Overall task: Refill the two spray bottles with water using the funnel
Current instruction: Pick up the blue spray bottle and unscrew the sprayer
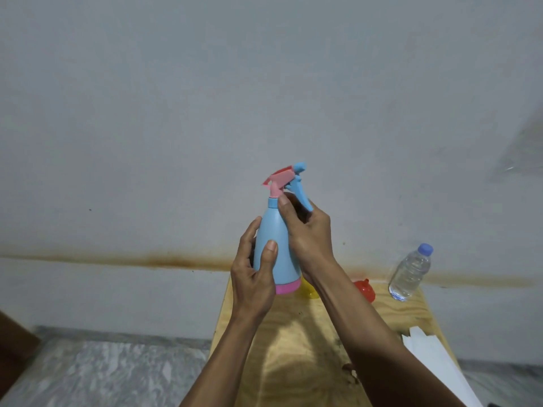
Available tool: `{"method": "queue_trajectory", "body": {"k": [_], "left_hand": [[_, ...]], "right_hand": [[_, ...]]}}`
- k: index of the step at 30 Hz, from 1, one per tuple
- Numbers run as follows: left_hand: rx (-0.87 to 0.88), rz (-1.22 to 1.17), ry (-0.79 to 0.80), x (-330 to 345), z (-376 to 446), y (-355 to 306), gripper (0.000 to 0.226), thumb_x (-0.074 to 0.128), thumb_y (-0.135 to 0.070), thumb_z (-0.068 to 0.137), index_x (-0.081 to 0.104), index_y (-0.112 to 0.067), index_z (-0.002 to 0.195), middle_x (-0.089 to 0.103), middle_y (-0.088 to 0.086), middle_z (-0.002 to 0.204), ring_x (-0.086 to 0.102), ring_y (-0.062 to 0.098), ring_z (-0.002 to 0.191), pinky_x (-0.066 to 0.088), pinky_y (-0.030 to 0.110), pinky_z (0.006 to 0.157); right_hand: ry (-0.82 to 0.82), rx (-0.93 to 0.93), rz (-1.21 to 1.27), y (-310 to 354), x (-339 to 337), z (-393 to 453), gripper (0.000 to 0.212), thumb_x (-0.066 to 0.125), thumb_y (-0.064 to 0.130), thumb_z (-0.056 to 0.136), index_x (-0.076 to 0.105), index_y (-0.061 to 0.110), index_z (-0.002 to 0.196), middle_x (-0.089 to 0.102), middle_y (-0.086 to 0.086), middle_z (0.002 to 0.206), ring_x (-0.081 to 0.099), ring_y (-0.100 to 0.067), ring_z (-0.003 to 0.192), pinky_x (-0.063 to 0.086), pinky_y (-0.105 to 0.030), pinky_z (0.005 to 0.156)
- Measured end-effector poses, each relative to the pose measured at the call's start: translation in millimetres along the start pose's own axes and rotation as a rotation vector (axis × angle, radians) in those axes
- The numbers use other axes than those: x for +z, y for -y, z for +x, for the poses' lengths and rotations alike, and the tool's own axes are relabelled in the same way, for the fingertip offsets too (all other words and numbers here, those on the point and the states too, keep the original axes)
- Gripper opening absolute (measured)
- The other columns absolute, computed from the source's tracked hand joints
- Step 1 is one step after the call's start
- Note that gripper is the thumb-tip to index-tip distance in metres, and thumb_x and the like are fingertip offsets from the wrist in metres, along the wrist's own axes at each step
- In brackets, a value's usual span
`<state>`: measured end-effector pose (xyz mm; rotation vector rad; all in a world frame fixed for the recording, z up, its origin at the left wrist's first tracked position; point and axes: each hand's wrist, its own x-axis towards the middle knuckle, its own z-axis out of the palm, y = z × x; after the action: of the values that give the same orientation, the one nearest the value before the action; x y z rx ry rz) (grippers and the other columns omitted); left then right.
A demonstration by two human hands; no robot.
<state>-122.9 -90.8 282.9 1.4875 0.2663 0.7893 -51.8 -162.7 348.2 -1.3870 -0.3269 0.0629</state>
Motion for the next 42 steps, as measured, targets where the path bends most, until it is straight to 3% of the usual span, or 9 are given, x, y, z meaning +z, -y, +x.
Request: {"method": "queue_trajectory", "body": {"k": [6,9,15,20,26,30,33,38,42], "left_hand": [[0.007,0.006,-0.026,-0.7,3.4,-1.2,0.049,0.059,-0.055,0.087,0.053,-0.046,0.135,0.062,-0.004,0.134,0.064,0.02,0.119,0.058,0.052,0.092],[0.011,-0.006,-0.042,-3.2,4.8,-2.2,0.051,0.059,-0.055,0.086,0.054,-0.043,0.135,0.064,-0.003,0.132,0.065,0.02,0.117,0.058,0.052,0.091],[0.017,-0.013,-0.041,-8.4,5.7,-6.6,0.049,0.058,-0.057,0.085,0.054,-0.048,0.133,0.064,-0.004,0.131,0.067,0.018,0.112,0.062,0.037,0.083],[0.029,-0.018,-0.054,-11.8,4.9,-11.3,0.047,0.06,-0.057,0.084,0.054,-0.049,0.13,0.064,-0.009,0.129,0.067,0.012,0.112,0.06,0.028,0.08],[0.056,-0.002,-0.066,-14.5,6.9,-15.9,0.045,0.066,-0.056,0.081,0.056,-0.057,0.125,0.067,-0.003,0.125,0.068,0.016,0.111,0.062,0.037,0.084],[0.056,-0.007,-0.065,-13.3,6.6,-19.0,0.041,0.068,-0.051,0.087,0.055,-0.054,0.126,0.066,-0.002,0.126,0.068,0.015,0.111,0.062,0.033,0.083],[0.058,-0.008,-0.067,-13.2,6.0,-20.2,0.042,0.067,-0.046,0.09,0.055,-0.048,0.129,0.066,0.0,0.126,0.068,0.016,0.11,0.061,0.029,0.08],[0.047,0.017,-0.07,-16.7,6.6,-17.1,0.054,0.066,-0.057,0.082,0.055,-0.043,0.133,0.066,-0.002,0.127,0.067,0.016,0.112,0.061,0.041,0.087],[0.045,0.016,-0.075,-19.9,4.1,-16.2,0.05,0.066,-0.055,0.083,0.055,-0.045,0.131,0.065,-0.006,0.129,0.066,0.013,0.115,0.06,0.04,0.089]], "right_hand": [[-0.011,0.003,0.0,1.0,6.5,-1.3,0.027,0.077,0.04,0.085,0.072,0.022,0.104,0.075,0.007,0.099,0.071,-0.012,0.093,0.06,-0.037,0.087],[-0.043,0.017,0.014,0.2,12.1,-1.1,0.03,0.079,0.041,0.083,0.07,0.02,0.103,0.075,0.004,0.099,0.073,-0.015,0.092,0.061,-0.041,0.086],[-0.037,-0.03,-0.084,1.5,20.6,-3.1,0.027,0.064,0.045,0.094,0.075,0.023,0.107,0.074,0.009,0.102,0.068,-0.013,0.095,0.058,-0.043,0.089],[-0.086,-0.046,-0.027,3.6,24.3,-4.9,0.026,0.072,0.043,0.089,0.068,0.023,0.105,0.074,0.006,0.097,0.07,-0.015,0.093,0.059,-0.043,0.087],[-0.09,-0.073,-0.052,6.1,28.0,-6.4,0.023,0.072,0.042,0.089,0.074,0.022,0.1,0.075,0.008,0.097,0.069,-0.015,0.095,0.058,-0.042,0.087],[-0.085,-0.095,-0.03,10.8,29.7,-9.8,0.028,0.072,0.04,0.089,0.068,0.023,0.111,0.074,0.006,0.101,0.069,-0.008,0.095,0.059,-0.034,0.086],[-0.113,-0.108,-0.026,12.3,31.5,-10.4,0.029,0.081,0.04,0.08,0.068,0.025,0.101,0.073,0.009,0.096,0.069,-0.01,0.092,0.06,-0.035,0.083],[-0.09,-0.092,-0.064,17.7,32.1,-6.2,0.024,0.066,0.04,0.094,0.072,0.021,0.106,0.074,0.01,0.098,0.069,-0.01,0.094,0.058,-0.039,0.089],[-0.038,-0.082,-0.082,17.7,32.8,-6.7,0.025,0.065,0.04,0.094,0.07,0.023,0.112,0.073,0.009,0.101,0.069,-0.01,0.095,0.059,-0.038,0.088]]}}
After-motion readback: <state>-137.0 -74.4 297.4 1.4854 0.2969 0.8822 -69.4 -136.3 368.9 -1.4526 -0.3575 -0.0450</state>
